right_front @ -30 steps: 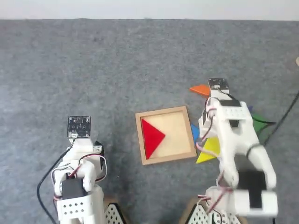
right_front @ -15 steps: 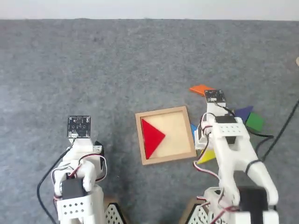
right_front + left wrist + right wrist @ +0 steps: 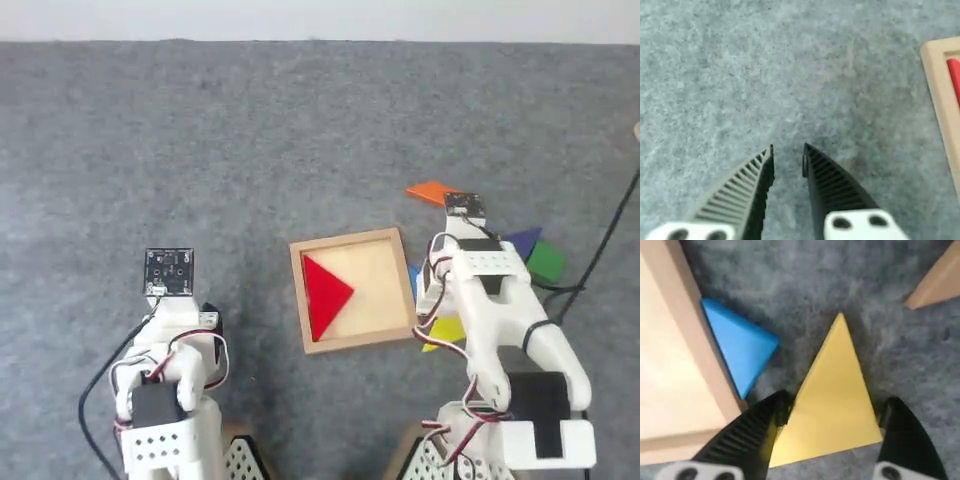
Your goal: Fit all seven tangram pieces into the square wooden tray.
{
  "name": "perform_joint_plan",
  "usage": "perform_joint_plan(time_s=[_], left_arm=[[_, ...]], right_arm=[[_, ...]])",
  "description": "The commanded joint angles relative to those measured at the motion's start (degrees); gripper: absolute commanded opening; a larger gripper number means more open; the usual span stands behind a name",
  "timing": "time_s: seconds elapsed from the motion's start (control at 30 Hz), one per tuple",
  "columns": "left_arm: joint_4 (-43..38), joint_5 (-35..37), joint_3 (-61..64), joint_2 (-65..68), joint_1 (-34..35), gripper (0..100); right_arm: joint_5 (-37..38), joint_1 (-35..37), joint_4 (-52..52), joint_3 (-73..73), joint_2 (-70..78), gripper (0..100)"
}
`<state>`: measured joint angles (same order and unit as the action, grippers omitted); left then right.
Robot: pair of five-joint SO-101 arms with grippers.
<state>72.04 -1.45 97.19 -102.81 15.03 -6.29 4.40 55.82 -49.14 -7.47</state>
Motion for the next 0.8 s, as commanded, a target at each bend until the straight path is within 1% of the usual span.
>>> perform_joint_plan(time_s=[0.0, 0.37, 0.53, 0.6, 0.67, 0.77], left_arm=[[0.2, -0.1, -0.7, -1.1, 0.2, 9], [0.2, -0.1, -0.7, -1.1, 0.3, 9], [0.2, -0.1, -0.7, -1.1, 0.2, 9], [0.2, -0.1, -0.7, -1.1, 0.2, 9], [0.2, -0.1, -0.7, -1.1, 0.2, 9], [0.2, -0.1, -0.7, -1.1, 0.2, 9]], right_arm=[[-0.7, -2.9, 1.0, 1.8, 0.3, 28.5], [-1.2, -3.6, 3.3, 1.8, 0.3, 28.5], [-1.3, -9.1, 3.7, 1.8, 0.3, 28.5], [-3.1, -10.0, 5.8, 1.8, 0.3, 28.4], [-4.6, -10.1, 6.9, 1.8, 0.3, 28.4], [-4.8, -8.8, 7.4, 1.8, 0.3, 28.4]])
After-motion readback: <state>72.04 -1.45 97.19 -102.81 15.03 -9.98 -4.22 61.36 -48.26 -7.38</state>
